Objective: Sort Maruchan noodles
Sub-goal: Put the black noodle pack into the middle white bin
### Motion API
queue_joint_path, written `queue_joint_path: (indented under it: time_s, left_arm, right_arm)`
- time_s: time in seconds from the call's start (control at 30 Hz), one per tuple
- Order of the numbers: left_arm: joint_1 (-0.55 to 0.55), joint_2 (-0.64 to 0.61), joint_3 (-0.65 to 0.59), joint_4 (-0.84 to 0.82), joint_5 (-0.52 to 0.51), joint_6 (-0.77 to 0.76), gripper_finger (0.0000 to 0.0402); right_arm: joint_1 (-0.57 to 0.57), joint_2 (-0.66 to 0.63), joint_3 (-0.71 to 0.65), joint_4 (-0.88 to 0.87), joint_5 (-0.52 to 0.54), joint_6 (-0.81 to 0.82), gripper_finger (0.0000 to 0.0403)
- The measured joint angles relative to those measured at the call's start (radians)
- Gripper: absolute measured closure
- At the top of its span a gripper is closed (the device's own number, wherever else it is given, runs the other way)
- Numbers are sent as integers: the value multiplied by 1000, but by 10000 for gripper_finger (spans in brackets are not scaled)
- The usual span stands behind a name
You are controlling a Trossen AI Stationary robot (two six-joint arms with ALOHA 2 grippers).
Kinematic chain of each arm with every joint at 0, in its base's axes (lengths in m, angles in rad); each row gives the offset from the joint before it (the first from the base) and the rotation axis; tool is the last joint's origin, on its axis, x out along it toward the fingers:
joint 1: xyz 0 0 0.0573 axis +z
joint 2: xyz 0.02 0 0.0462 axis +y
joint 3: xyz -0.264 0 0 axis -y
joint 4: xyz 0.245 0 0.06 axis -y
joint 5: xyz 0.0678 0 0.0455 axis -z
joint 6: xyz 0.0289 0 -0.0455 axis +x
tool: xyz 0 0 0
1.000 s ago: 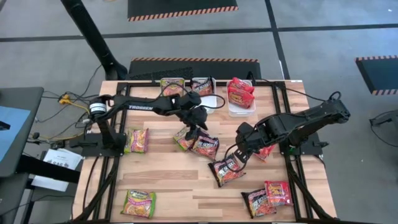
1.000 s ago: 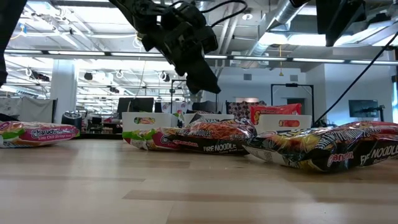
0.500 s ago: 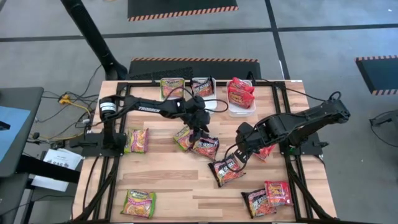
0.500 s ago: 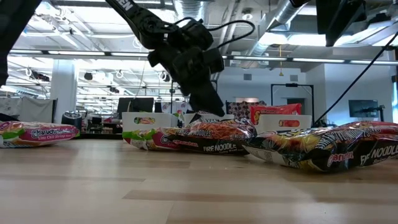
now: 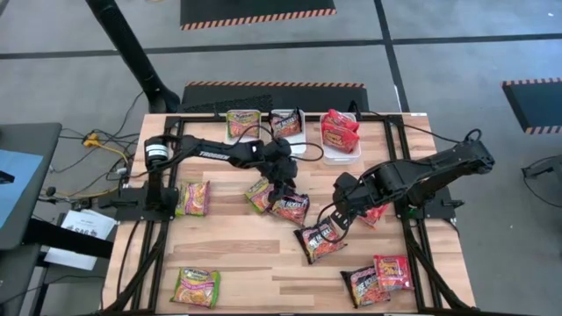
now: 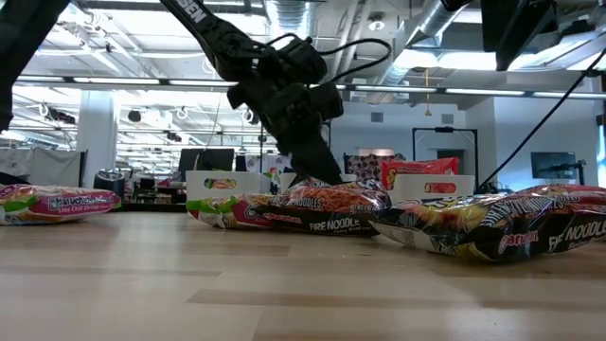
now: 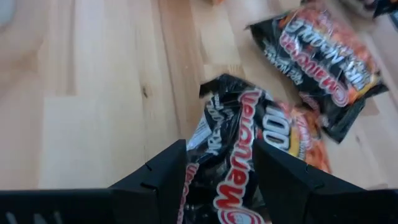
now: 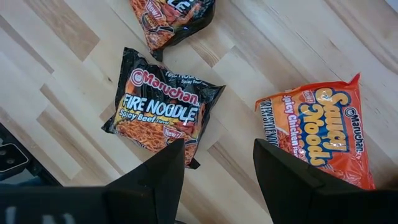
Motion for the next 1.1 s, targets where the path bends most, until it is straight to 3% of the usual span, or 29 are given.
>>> queue_joint_path:
  time_s: [0.6, 0.73, 0.93, 1.1]
  left_arm:
    - [-25, 43, -3, -80, -15, -18, 242]
    - [-48, 43, -3, -86, -22, 8, 283]
    - [-76, 42, -3, -80, -19, 25, 384]
    - [-77, 42, -3, -77, 12, 5, 400]
  right_arm:
    - [0, 0, 0, -1, 19, 8, 188]
    - [-1, 0, 0, -1, 24, 8, 188]
    - [-1, 0, 0, -1, 31, 28, 188]
    - [-1, 0, 0, -1, 59, 37, 188]
